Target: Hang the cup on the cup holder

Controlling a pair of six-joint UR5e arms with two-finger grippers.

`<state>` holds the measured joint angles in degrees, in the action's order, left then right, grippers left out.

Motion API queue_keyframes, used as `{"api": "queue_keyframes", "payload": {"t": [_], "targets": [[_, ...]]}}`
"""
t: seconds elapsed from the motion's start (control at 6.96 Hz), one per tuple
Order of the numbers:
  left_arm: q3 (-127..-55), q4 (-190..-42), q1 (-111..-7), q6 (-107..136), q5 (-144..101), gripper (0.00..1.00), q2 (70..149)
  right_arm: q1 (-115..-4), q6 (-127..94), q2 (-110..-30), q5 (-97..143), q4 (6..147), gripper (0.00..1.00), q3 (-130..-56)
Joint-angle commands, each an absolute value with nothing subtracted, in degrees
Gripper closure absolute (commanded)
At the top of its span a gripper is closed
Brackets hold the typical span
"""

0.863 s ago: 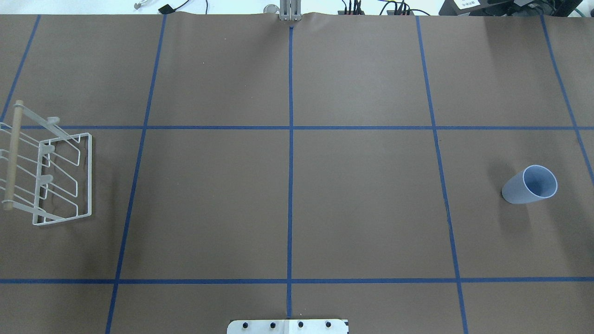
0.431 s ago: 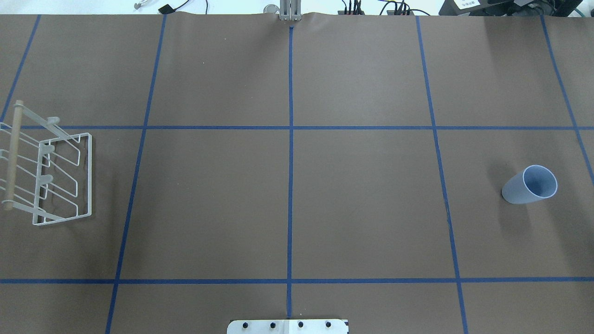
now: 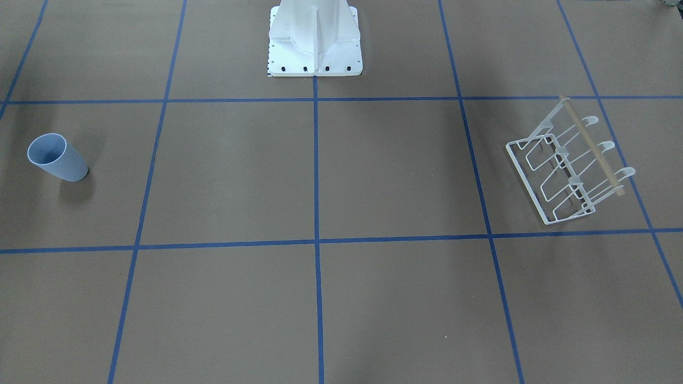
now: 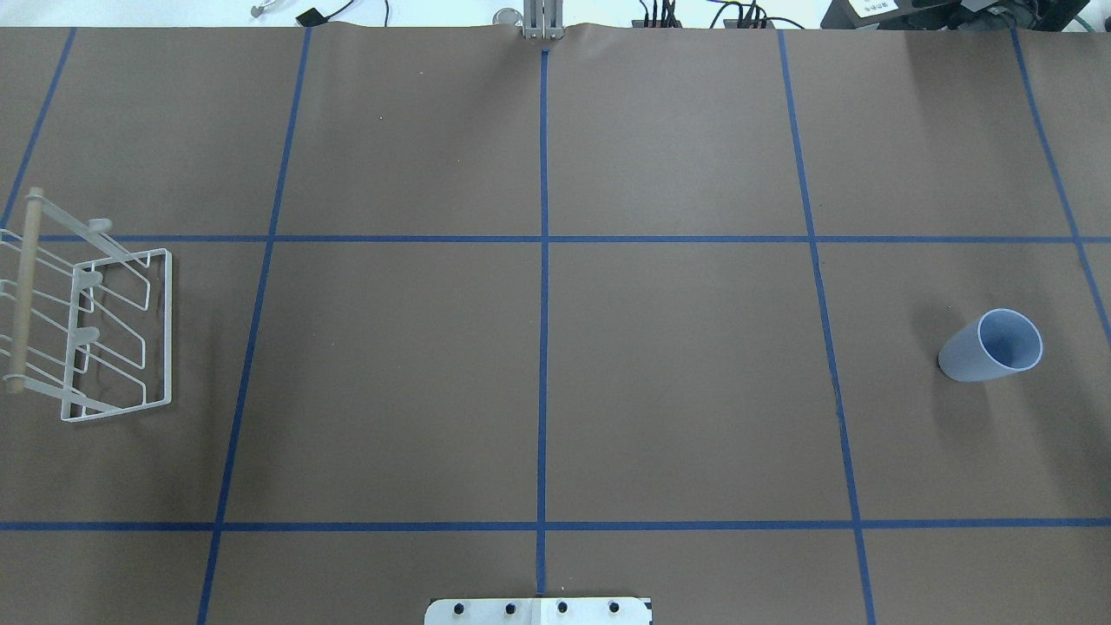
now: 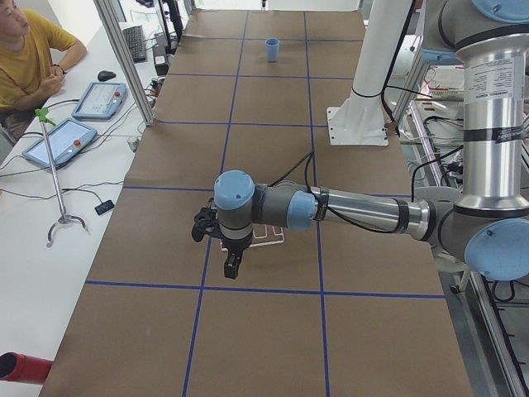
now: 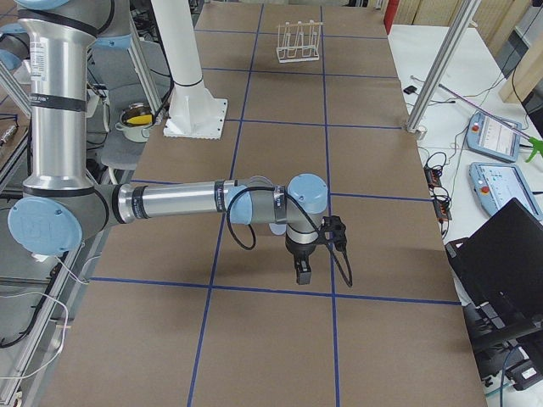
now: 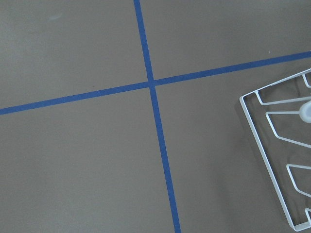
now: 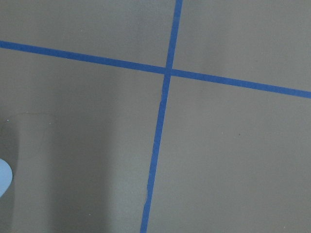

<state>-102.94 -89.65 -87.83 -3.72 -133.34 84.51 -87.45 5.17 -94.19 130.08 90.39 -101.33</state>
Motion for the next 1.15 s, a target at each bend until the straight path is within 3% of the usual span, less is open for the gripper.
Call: {"api": "queue_keyframes", "payload": {"t": [0.0,0.43,1.01], "targets": [[-103.2,-89.8,-87.9,-3.6,-133.3,0.01,85.0,-86.9,2.2,-94.5,130.7,81.2,0.0,-102.0],[-103.5,-90.3,-87.9,-3.6,-133.4,0.01,85.0,-84.6,1.7,-98.9,147.3,73.8,0.0,-102.4],[-103.4,-90.2,-87.9,-3.6,-133.8,0.01,84.8,-70.5,-21.9,-101.7,134.7,56.4,0.0,-103.0]]}}
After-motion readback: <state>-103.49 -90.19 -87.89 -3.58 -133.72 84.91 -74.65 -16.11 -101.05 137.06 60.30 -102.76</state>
